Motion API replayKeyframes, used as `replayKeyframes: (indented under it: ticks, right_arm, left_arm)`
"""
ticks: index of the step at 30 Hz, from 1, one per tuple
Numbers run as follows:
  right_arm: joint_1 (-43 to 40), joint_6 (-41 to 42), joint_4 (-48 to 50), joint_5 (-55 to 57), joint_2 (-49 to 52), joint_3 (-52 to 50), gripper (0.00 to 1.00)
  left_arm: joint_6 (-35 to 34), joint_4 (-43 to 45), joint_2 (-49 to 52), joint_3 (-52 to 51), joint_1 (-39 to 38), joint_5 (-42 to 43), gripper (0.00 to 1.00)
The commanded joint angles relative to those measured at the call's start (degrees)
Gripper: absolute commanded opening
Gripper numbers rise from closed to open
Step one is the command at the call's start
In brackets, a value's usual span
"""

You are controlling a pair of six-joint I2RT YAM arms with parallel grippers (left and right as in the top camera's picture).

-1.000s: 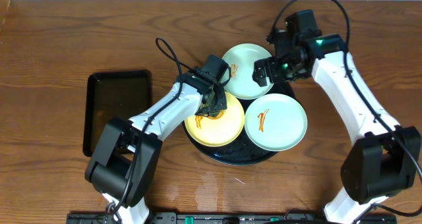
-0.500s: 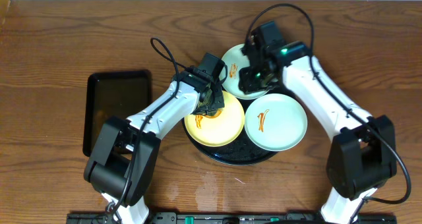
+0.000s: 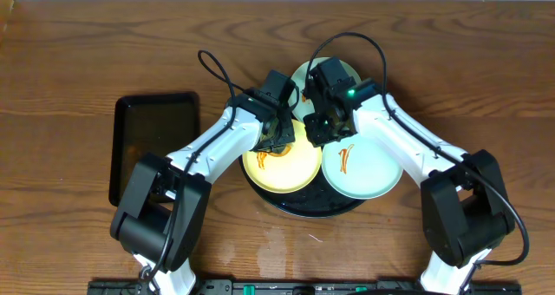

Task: Clean dirty plates on tray and stack at the side
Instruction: 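Reach the right gripper to the yellow plate rim and grasp it, then hold the yellow plate with the right gripper and scrub it with the sponge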

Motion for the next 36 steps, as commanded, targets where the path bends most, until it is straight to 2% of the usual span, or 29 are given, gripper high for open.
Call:
replayKeyframes:
  ticks: [1,10,14,24,29,31,36]
  right_arm:
    - [0.15,0.24,2.51,0.55,0.26,-3.08,0.44]
    - [0.22,0.24,8.48,-0.35,0.26,-7.8,0.36]
    - [0.94,0.24,9.29,-0.33,0.26,-7.91,0.28]
    - [2.95,0.26,10.75,3.32,4.46,-7.98,0.29]
    - [2.89,0.24,10.78,3.34,4.66,-7.69,0.25]
    - [2.82,0.26,10.75,3.32,4.66,-7.32,0.19]
    - [2.73,1.7,10.82,3.17,4.63,-6.62,0.14]
  left_arm:
    - [-0.92,-0.28,0.24,-0.09,0.22,-0.33,0.08]
    - [-2.23,-0.28,0.24,-0.09,0.2,-0.33,0.08]
    - [-5.62,-0.31,0.26,-0.09,0.2,-0.28,0.08]
    - [-6.27,-0.52,0.26,-0.11,0.15,0.98,0.08]
    - [-6.29,-0.48,0.26,-1.07,0.15,1.03,0.08]
    - [-6.32,-0.46,0.26,-1.64,0.15,2.6,0.08]
    - [-6.25,0.87,0.26,-1.75,-0.07,8.68,0.12]
